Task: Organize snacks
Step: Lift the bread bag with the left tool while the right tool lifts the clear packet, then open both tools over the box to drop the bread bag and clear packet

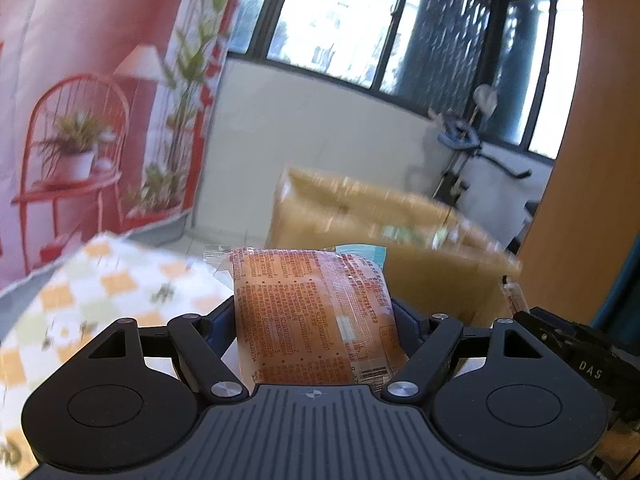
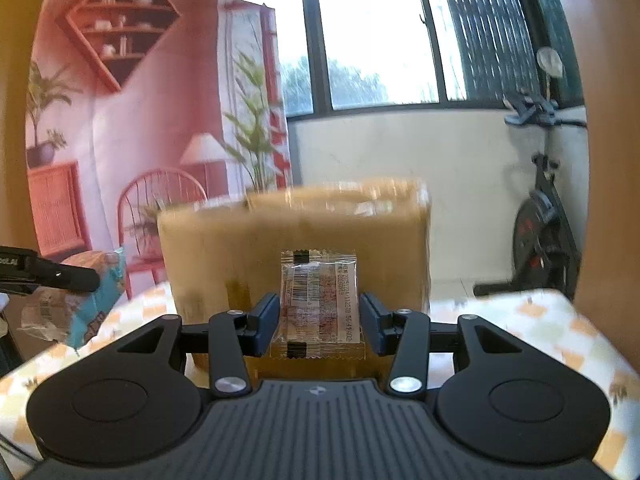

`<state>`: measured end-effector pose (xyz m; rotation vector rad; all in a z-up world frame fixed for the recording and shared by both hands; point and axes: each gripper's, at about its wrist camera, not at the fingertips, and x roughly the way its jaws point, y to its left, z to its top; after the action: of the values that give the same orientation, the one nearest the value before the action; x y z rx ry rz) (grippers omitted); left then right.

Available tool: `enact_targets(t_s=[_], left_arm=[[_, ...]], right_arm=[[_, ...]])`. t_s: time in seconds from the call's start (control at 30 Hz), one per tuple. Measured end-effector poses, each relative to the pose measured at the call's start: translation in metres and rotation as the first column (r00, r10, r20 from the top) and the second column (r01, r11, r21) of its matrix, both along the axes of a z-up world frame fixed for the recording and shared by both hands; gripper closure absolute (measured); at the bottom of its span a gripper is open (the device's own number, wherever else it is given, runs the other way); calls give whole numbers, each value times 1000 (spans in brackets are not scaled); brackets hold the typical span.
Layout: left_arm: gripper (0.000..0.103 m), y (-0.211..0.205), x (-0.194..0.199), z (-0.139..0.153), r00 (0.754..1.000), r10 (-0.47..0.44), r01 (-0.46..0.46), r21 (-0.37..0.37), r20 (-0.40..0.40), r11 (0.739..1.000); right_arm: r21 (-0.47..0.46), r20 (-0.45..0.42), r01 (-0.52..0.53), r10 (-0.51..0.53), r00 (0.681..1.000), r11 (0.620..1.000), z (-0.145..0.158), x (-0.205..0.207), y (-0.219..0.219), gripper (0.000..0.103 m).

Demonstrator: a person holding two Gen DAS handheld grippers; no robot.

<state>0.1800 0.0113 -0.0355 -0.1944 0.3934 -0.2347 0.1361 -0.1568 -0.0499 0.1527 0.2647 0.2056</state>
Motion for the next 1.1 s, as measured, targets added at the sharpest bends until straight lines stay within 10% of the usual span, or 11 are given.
enact_targets(t_s=[0.4, 1.1], left_arm=[[23, -50, 98, 67, 993, -32, 28, 32, 117, 999], [22, -77, 176, 32, 998, -26, 38, 195, -64, 980]], right_arm=[[-9, 90, -12, 13, 996, 1000, 63, 78, -21, 56], [-14, -21, 8, -8, 1000, 1000, 34, 140, -28, 43]])
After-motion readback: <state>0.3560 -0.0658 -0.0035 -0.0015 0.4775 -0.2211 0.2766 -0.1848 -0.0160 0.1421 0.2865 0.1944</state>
